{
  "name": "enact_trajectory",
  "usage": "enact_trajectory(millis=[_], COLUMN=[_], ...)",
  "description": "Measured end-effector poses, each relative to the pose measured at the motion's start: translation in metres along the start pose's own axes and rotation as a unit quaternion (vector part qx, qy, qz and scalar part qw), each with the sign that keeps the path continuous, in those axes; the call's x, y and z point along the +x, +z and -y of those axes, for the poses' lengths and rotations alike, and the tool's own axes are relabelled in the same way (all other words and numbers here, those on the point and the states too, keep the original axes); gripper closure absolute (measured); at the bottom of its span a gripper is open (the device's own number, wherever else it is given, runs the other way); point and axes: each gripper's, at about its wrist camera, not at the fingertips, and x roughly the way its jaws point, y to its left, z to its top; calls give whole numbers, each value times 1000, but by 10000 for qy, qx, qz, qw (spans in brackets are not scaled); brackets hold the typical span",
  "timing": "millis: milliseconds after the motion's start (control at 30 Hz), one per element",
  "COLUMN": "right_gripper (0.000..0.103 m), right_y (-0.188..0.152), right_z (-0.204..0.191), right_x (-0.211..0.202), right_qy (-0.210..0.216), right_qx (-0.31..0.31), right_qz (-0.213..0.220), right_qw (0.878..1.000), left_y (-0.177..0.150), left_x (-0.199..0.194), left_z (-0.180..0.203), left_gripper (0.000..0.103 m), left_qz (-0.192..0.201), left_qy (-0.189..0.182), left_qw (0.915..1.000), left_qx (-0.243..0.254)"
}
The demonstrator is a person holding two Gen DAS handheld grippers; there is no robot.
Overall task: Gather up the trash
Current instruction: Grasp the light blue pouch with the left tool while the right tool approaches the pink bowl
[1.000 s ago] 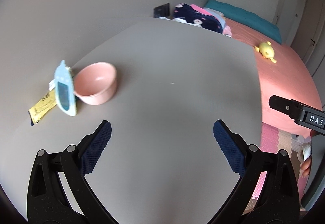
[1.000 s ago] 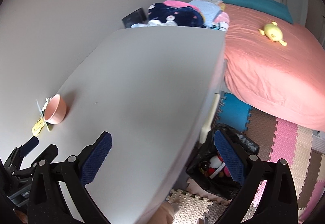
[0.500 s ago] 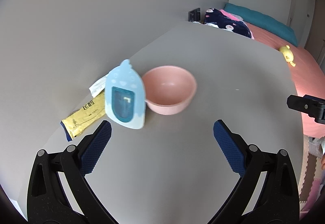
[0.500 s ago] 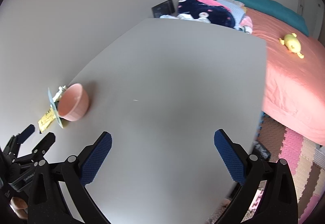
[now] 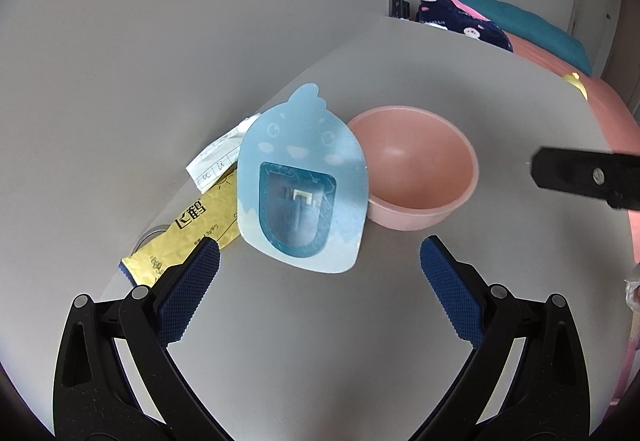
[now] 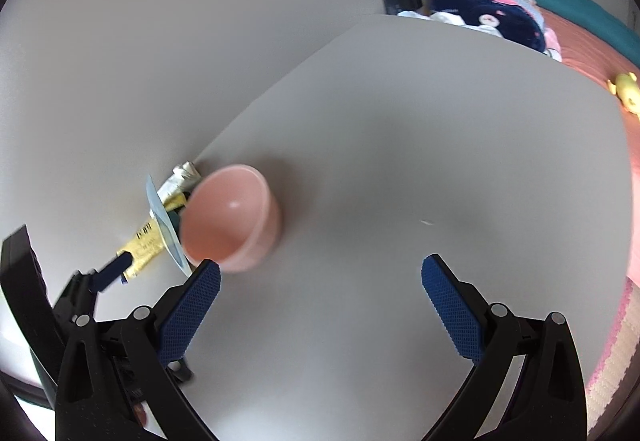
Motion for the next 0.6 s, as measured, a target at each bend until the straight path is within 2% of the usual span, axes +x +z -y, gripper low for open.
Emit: enact_trajectory(millis=[167,233,300,433,467,533,567,600], right_gripper=[3,9,23,38,45,68,87,89], right_y=[13,14,16,16,17,16,16,15], right_z=[-12,-19,-25,-29,-29,-28,-28,-27], right_x=[28,35,43,62,66,70,69,66], right_qy=[71,26,-7,-130,-209,-303,-416,-497], right_qx=[206,186,152,160,160,124,66,7], right_qz=[-166,-202,-251,-491,-509,-524,-485,-418], right_qw=[9996,9996,9996,9986,9984,9981,9979,9979], left_y=[-1,-1,0,2,2,5,6,7], left_x=[11,12,14,22,23,27,27,27], left_z=[-5,-7,-7,-4,-4,-2,-2,-2], left_gripper=[6,6,6,6,6,6,6,6], left_qz=[-3,69,68,-17,-24,-31,-23,-10], left_qy=[16,28,38,5,43,48,39,38], left_qw=[10000,9999,9998,9998,9997,9996,9997,9997], left_qx=[93,139,160,204,241,271,259,235])
